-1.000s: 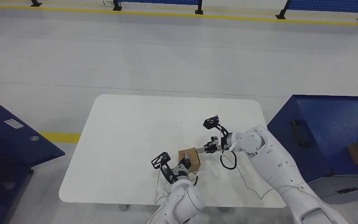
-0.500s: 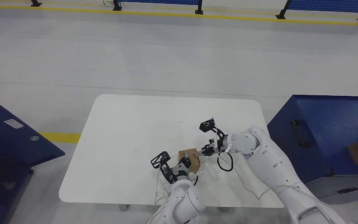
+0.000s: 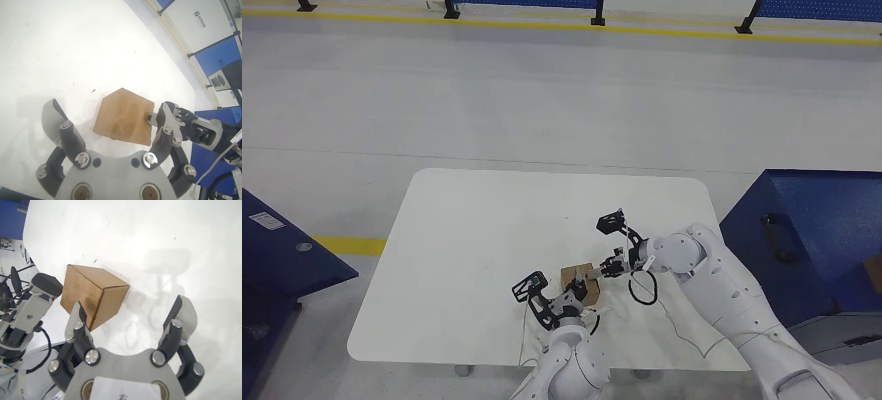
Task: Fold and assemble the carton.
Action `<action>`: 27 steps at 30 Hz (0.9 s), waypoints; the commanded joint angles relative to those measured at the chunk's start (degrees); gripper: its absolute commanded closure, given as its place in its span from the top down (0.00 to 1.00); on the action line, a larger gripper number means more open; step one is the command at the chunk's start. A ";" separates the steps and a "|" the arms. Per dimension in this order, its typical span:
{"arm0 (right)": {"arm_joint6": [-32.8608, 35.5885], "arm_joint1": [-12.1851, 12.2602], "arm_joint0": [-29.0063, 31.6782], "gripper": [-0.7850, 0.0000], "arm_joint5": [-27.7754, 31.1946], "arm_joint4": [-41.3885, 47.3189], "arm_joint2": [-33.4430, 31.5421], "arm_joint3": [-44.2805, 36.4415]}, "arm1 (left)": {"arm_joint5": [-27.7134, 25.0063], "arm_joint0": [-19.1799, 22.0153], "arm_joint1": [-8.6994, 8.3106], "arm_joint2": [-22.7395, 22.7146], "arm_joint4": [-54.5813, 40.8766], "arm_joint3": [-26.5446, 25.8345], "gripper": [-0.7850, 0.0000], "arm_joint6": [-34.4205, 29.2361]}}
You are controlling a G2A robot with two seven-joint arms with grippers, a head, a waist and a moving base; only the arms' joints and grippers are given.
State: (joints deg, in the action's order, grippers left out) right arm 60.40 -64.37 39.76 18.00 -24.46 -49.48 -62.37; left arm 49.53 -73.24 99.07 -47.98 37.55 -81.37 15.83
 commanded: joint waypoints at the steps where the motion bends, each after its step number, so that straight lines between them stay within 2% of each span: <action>1: -0.02 0.00 -0.01 1.00 0.03 -0.02 0.01 0.04 | 0.01 0.00 0.00 -0.01 -0.01 0.00 1.00 -0.01; 10: -0.02 0.00 -0.01 1.00 0.03 -0.02 0.01 0.04 | 0.01 0.00 0.00 -0.01 -0.01 0.00 1.00 -0.01; 12: -1.88 0.06 0.35 1.00 -0.12 0.07 -0.49 -0.36 | 0.01 0.00 0.00 -0.01 -0.01 0.00 1.00 -0.01; 22: -7.27 2.32 4.67 1.00 2.26 -2.20 -6.68 -4.68 | 0.01 0.00 0.00 -0.01 -0.01 0.00 1.00 -0.01; 27: -8.42 2.87 6.14 1.00 3.67 -4.68 -7.51 -5.42 | 0.01 0.00 0.00 -0.01 -0.01 0.00 1.00 -0.01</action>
State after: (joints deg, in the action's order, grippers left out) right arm 52.45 -61.53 45.71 21.33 -28.55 -57.04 -67.78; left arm 49.54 -73.24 99.08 -47.99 37.54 -81.37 15.81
